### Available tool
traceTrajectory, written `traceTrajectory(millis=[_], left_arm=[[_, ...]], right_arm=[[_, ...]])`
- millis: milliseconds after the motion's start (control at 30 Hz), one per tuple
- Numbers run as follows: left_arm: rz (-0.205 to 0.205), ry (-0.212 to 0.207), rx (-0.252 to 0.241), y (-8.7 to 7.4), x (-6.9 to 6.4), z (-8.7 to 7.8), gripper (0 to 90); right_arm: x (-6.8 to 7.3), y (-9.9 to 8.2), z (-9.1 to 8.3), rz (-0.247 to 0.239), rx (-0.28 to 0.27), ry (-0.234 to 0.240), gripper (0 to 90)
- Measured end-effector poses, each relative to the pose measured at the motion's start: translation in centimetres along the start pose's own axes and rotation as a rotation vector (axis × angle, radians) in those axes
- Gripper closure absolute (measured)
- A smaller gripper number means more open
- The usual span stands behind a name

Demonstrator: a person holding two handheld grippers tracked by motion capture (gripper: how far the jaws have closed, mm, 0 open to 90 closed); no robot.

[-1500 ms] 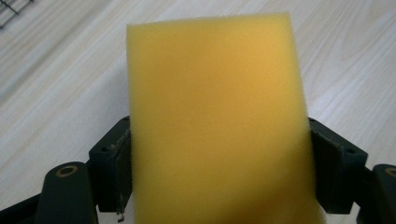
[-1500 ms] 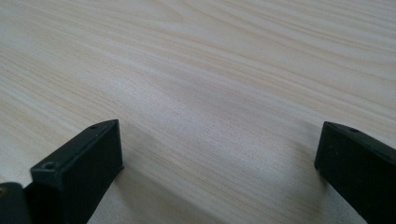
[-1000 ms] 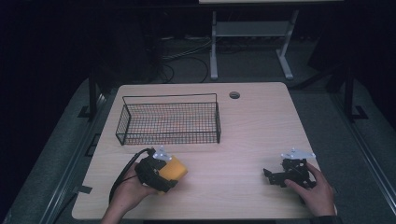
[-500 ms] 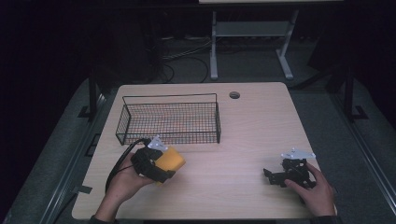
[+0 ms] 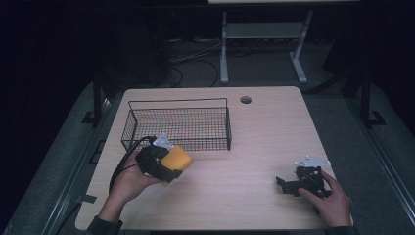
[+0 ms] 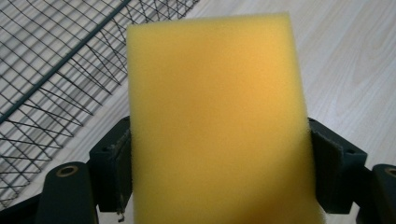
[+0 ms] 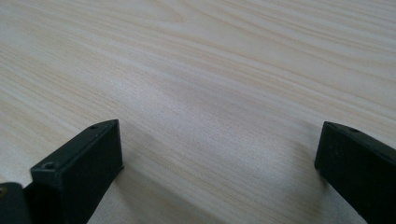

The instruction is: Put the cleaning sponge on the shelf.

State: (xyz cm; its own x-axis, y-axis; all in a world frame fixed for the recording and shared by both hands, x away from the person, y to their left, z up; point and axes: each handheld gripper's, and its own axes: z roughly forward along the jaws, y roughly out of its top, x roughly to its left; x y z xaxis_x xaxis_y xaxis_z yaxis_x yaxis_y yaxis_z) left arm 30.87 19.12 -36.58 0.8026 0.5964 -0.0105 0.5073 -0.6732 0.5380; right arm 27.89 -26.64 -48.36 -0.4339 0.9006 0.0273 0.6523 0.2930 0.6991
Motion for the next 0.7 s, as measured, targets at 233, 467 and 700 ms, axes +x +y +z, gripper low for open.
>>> traceTrajectory(millis=[233, 467, 700], left_arm=[[-0.005, 0.006, -0.011, 0.6, 0.8, -0.4, 22.1], [-0.013, 0.022, -0.015, 1.4, 1.9, -0.7, 22.1], [-0.007, 0.042, -0.014, 2.4, 3.1, -1.0, 22.1]], right_arm=[[0.0, 0.0, 0.0, 0.001, 0.0, 0.0, 0.1], [0.0, 0.0, 0.0, 0.002, 0.0, 0.0, 0.1], [0.0, 0.0, 0.0, 0.002, 0.0, 0.002, 0.1]])
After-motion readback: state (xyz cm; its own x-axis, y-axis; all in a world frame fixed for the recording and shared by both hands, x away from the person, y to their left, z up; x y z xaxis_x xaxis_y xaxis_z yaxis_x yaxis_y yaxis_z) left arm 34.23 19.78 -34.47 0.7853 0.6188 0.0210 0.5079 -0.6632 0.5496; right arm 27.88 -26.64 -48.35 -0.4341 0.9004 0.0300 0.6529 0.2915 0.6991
